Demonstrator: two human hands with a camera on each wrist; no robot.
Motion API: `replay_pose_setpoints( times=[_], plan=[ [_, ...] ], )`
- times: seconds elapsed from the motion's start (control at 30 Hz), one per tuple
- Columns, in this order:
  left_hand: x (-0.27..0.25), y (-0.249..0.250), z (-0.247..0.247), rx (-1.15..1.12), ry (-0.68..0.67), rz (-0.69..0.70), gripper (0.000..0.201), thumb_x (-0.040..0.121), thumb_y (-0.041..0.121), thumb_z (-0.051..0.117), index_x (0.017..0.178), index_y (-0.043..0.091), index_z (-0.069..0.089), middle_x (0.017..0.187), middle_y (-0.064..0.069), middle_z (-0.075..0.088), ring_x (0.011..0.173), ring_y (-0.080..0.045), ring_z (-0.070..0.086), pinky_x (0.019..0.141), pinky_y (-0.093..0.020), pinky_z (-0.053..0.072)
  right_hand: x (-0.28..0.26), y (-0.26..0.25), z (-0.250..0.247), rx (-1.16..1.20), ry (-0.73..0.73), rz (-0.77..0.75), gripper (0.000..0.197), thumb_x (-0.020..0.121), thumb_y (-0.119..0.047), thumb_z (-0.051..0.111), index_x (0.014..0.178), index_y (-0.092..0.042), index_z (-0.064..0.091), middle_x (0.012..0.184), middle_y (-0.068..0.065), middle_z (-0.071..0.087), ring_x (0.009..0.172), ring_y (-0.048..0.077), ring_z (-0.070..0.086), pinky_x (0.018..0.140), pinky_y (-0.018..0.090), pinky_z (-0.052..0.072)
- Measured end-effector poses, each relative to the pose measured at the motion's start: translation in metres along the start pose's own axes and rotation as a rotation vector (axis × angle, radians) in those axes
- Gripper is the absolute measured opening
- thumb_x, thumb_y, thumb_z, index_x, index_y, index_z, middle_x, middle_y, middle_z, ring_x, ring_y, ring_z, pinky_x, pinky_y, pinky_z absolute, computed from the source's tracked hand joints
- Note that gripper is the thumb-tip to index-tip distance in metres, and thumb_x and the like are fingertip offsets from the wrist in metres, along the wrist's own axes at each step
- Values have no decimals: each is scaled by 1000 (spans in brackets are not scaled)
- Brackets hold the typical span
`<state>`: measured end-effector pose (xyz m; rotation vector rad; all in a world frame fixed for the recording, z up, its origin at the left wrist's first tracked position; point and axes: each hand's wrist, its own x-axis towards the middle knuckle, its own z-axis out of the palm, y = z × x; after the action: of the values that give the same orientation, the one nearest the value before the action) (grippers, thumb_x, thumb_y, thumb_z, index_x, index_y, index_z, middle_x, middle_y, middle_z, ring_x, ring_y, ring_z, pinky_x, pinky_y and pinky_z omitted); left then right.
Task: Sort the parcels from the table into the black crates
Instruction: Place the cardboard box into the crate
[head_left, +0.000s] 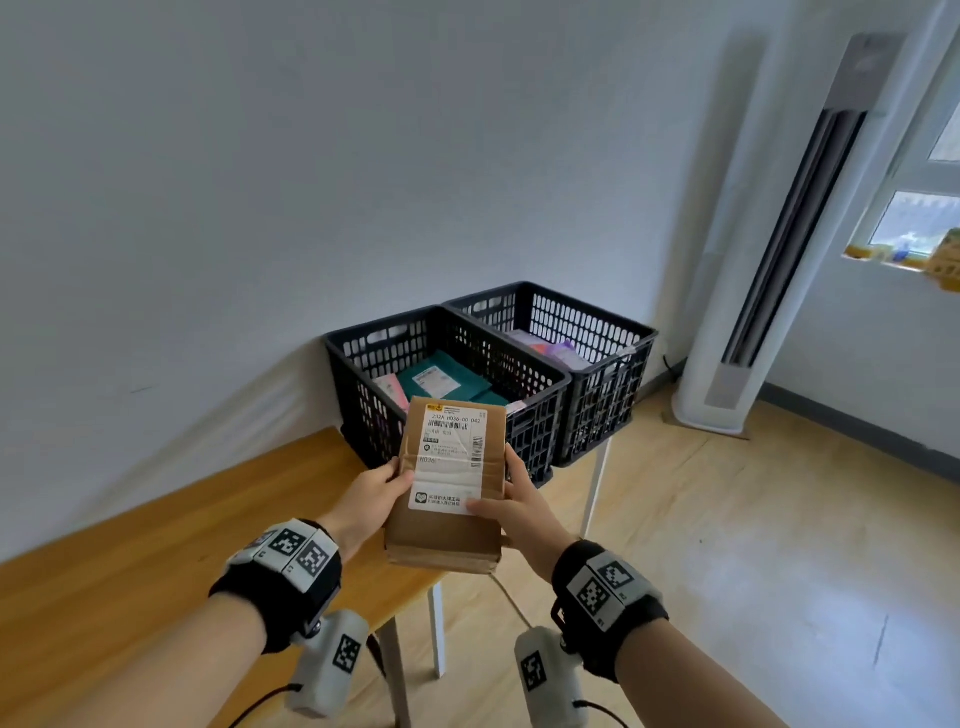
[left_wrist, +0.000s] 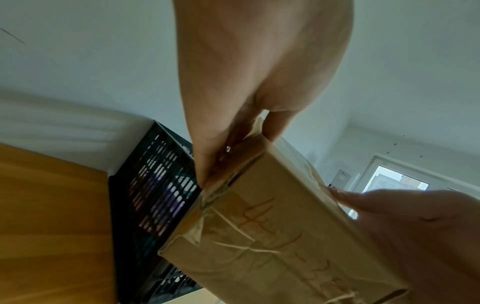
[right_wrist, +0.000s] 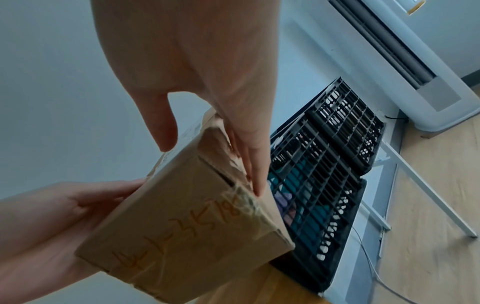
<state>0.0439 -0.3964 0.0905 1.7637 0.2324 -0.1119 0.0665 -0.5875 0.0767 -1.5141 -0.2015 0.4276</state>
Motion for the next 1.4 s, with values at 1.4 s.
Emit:
replay_pose_setpoints(
  times=[1.4],
  plan=[
    [321, 150, 20, -30, 503, -73, 40, 100, 2, 34, 136, 18, 43, 109, -5, 60, 90, -18, 57, 68, -32, 48, 384, -147, -158, -258, -479, 42, 83, 90, -2, 58, 145, -50, 18, 121, -1, 62, 108, 21, 61, 85, 46, 54]
  ],
)
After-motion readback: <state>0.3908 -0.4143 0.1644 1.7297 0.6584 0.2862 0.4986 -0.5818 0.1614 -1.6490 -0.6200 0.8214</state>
